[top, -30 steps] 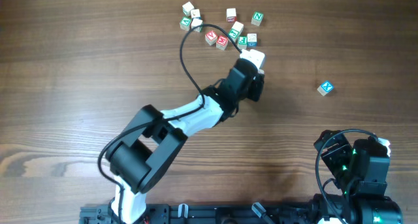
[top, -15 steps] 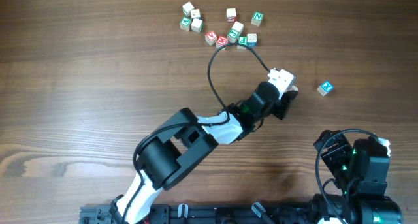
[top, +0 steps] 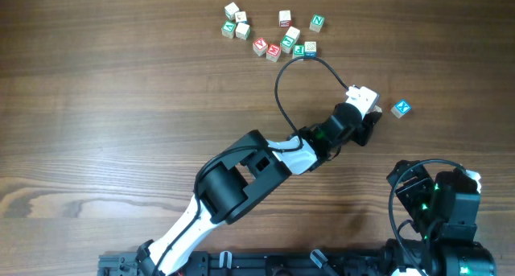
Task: Form a circle
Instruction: 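Carry shell block with left gripper and place it beside X block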
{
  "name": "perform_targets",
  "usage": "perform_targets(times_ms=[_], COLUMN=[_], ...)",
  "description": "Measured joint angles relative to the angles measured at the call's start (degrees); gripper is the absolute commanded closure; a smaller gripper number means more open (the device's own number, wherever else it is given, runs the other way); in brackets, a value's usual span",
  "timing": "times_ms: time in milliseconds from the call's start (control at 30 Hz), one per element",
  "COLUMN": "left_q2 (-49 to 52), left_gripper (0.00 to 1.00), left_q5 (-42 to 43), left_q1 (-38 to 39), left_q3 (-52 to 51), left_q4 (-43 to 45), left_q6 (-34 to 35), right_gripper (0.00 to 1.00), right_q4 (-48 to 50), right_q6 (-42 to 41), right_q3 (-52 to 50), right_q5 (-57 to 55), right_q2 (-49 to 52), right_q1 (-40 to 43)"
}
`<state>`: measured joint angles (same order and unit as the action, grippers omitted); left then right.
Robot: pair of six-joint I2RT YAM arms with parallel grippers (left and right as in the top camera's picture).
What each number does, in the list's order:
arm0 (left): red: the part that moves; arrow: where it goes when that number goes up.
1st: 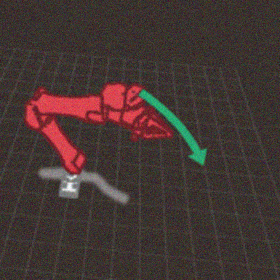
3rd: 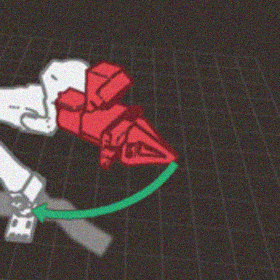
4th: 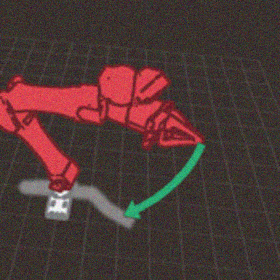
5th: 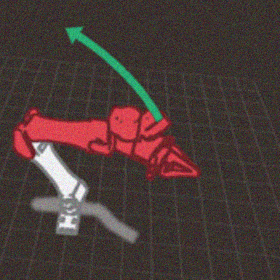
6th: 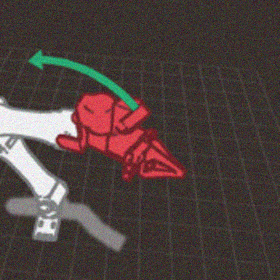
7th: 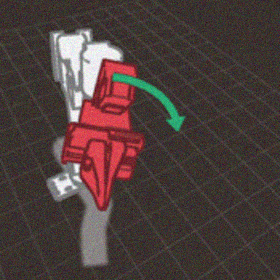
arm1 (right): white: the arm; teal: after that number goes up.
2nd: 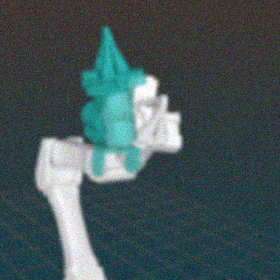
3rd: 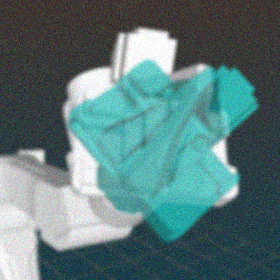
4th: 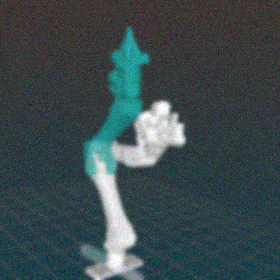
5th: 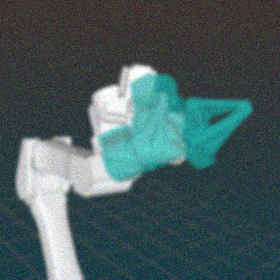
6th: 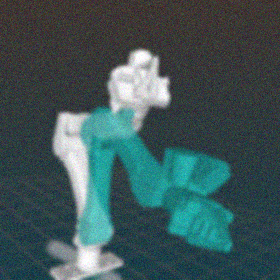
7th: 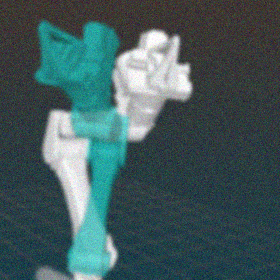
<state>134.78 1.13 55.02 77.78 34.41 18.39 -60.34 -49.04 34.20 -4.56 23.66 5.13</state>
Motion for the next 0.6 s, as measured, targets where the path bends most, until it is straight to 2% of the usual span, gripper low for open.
perform_targets(times_ms=[133,233,333,467,600], left_q2=[0.37,2.91,3.78,3.78,3.78], left_gripper=[0.69,0.63,0.51,0.41,0.23], left_q5=[-1.33,-2.60,-2.99,-3.23,-3.26], left_q1=[0.00,0.00,0.00,0.00,0.00], left_q3=[0.90,4.02,4.66,4.79,4.87], left_q4=[0.76,0.90,0.72,0.68,-0.24], left_q6=[1.07,2.54,3.15,3.45,3.65], right_gripper=[0.00,0.00,0.01,0.00,0.00], right_q4=[0.00,0.00,0.00,0.00,0.00], right_q6=[0.00,0.00,0.00,-0.02,-0.02], right_q3=[0.00,0.00,0.00,0.00,0.00], right_q5=[-0.02,-0.02,-0.02,0.00,0.00], right_q2=[0.00,0.00,0.00,0.00,0.00], right_q1=[0.00,0.00,0.00,0.00,0.00])
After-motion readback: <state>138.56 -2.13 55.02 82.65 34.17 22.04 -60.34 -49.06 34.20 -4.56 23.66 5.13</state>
